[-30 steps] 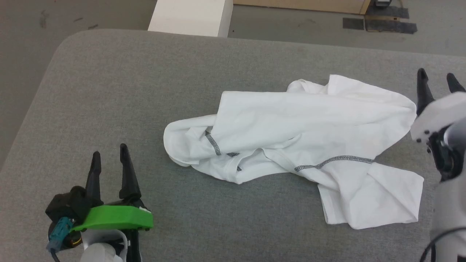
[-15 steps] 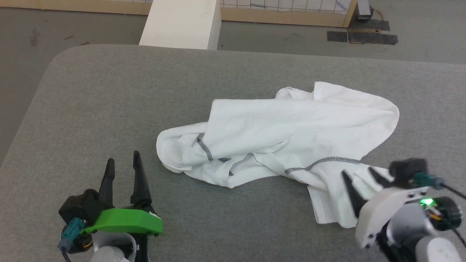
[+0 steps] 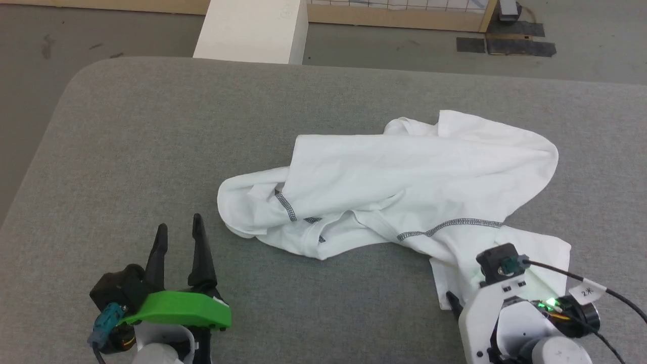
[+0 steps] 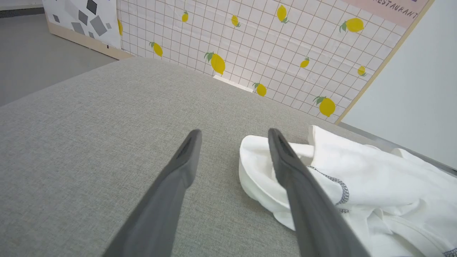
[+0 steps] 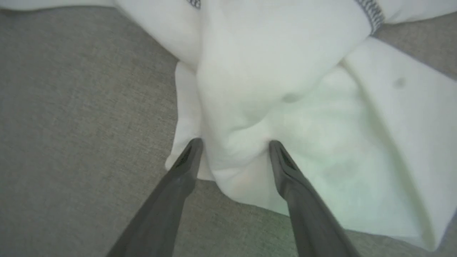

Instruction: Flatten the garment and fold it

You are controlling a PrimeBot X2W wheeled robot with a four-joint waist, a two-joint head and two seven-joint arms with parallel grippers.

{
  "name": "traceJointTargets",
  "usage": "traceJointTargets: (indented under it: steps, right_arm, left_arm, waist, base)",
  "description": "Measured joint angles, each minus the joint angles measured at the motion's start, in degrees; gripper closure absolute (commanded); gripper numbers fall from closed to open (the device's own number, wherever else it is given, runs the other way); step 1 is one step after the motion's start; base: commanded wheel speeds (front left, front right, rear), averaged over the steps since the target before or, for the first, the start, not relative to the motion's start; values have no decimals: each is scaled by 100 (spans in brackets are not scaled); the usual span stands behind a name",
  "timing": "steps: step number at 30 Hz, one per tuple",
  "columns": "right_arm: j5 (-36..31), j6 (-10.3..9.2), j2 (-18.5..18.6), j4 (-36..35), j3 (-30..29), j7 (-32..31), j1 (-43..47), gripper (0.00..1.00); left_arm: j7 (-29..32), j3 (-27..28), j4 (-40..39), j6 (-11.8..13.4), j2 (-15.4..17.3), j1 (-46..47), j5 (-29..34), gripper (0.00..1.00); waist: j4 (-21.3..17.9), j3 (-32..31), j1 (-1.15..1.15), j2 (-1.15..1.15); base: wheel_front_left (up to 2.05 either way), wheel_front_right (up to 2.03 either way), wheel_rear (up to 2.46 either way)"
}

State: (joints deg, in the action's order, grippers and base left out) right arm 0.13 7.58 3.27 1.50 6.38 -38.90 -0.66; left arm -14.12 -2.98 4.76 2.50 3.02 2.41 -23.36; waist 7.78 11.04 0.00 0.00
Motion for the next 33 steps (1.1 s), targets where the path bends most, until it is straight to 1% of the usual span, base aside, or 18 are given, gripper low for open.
traceJointTargets:
  steps: [1, 2, 3, 6, 9, 11, 14, 16, 17, 18, 19, 23, 29, 32, 33]
  right_arm:
    - [-4, 0, 11, 48, -3, 2, -53, 0]
    - [-4, 0, 36, 96, -4, 10, -106, 72]
    - [14, 0, 63, 131, -1, 19, -154, 100]
    - [165, 0, 226, 153, 27, 42, -204, 100]
    - [381, 4, 605, 68, 3, -94, -198, 100]
    - [450, 4, 958, -16, -113, -244, -188, 100]
    - [543, 3, 1592, -54, -549, -425, -197, 100]
    - [544, 2, 1824, -35, -858, -470, -286, 100]
    - [535, 2, 2019, 188, -1202, -472, -680, 100]
    - [547, 2, 2017, 243, -1217, -505, -715, 62]
    - [558, 2, 1990, 270, -1226, -506, -727, 0]
    - [801, 2, 1693, 162, -1443, -460, -755, 0]
    - [992, 2, 877, -770, -2303, 76, -792, 0]
    - [955, 1, 408, -1183, -2617, 366, -744, 0]
    - [927, 0, 313, -1247, -2673, 445, -718, 0]
  left_arm:
    - [0, 5, 2, 0, 1, 1, -5, 0]
    - [0, 3, 5, 0, 0, 1, -19, 0]
    - [-1, 2, 16, 0, 0, 1, -20, 0]
    - [-1, 1, 37, 0, 1, 0, -24, 0]
    - [-1, 2, 48, 0, 4, 0, -36, 0]
    - [-1, -4, 54, 0, 10, 0, -36, 0]
    - [0, -24, 56, 0, 16, -1, -36, 0]
    - [33, -41, 55, 0, 21, 1, -42, 0]
    - [45, -83, 62, -4, 27, 9, -62, 0]
    - [49, -92, 69, -19, 27, 12, -73, 0]
    - [49, -96, 76, -19, 29, 15, -77, 0]
    - [81, -97, 97, -19, 42, 20, -81, 0]
    - [220, -134, 68, -16, 62, 10, -137, 0]
    - [432, -289, -8, -27, 62, 9, -246, 0]
    - [535, -349, -26, -33, 60, 9, -267, 0]
  waist:
    - [6, 11, 0, 0]
    - [13, 23, 0, 0]
    - [19, 27, 0, 0]
    - [19, 22, 0, 0]
    - [15, -6, 0, 0]
    - [9, -25, 0, 0]
    - [-20, -35, 0, 0]
    - [-39, -18, 0, 0]
    - [-50, 13, 0, 0]
    - [-43, 12, 0, 0]
    - [-39, 8, 0, 0]
    - [-29, -36, 0, 0]
    - [-38, -98, 0, 0]
    - [-59, -117, 0, 0]
    - [-64, -122, 0, 0]
  base:
    - [0, 0, 0]
    - [0, 0, 0]
    - [0, 0, 0]
    - [0, 0, 0]
    - [0, 0, 0]
    - [0, 0, 0]
    - [0, 0, 0]
    - [0, 0, 0]
    - [0, 0, 0]
    - [0, 0, 0]
    - [0, 0, 0]
    - [0, 0, 0]
    - [0, 0, 0]
    - [0, 0, 0]
    - [0, 0, 0]
